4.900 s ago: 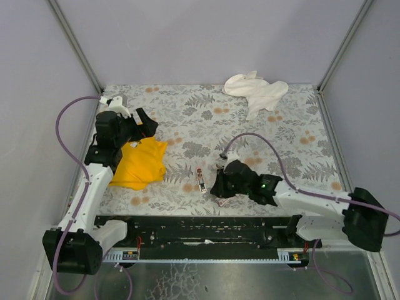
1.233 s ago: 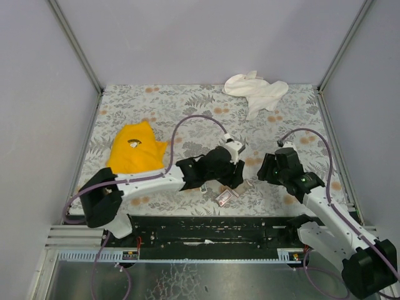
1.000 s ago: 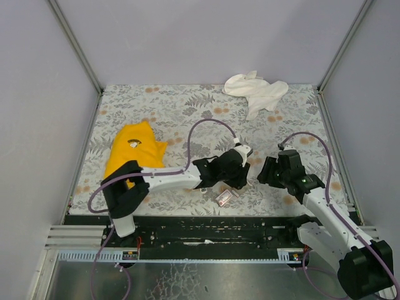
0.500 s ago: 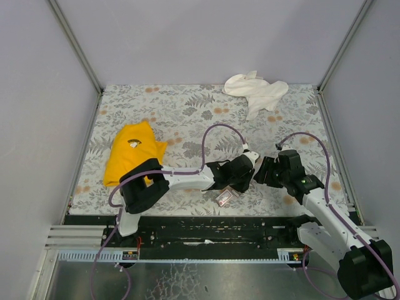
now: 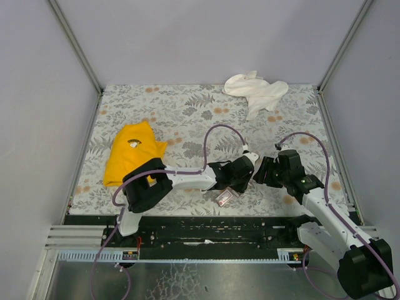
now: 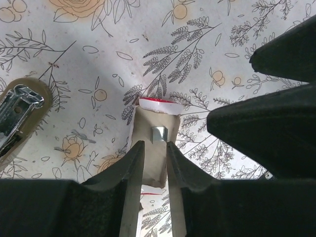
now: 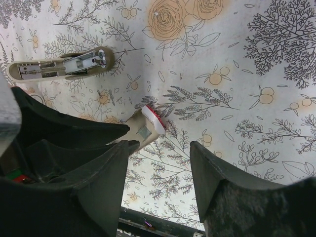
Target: Load the staples into the stapler
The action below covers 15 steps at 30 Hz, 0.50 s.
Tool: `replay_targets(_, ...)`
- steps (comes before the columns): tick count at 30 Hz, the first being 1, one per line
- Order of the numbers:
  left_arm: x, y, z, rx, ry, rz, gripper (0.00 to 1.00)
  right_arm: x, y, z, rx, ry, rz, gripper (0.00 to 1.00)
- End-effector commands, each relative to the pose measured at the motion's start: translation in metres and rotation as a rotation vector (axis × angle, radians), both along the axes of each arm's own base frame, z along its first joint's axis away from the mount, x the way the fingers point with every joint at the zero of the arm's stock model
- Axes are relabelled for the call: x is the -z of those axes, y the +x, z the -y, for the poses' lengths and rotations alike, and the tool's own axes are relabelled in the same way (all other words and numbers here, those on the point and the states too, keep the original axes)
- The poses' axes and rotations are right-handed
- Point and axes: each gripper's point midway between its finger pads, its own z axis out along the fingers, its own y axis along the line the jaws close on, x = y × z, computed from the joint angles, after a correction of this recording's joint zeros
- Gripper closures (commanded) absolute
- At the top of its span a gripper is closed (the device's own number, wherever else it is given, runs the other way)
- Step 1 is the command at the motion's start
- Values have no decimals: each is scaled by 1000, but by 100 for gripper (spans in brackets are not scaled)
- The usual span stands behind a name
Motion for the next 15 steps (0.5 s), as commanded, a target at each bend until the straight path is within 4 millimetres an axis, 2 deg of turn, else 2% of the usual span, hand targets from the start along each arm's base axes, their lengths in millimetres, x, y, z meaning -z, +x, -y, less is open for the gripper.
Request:
replay_targets(1,-5,3,11,13,2,37,74,-5,6,-3,-15,10,33,40)
replay_targets(10,2,4,11,14,42,53,71,-5,6,-2,-16,10,33,40)
replay_targets(15,7,3,9,8,72,65,72,-4,5,-3,-21,13,31,40)
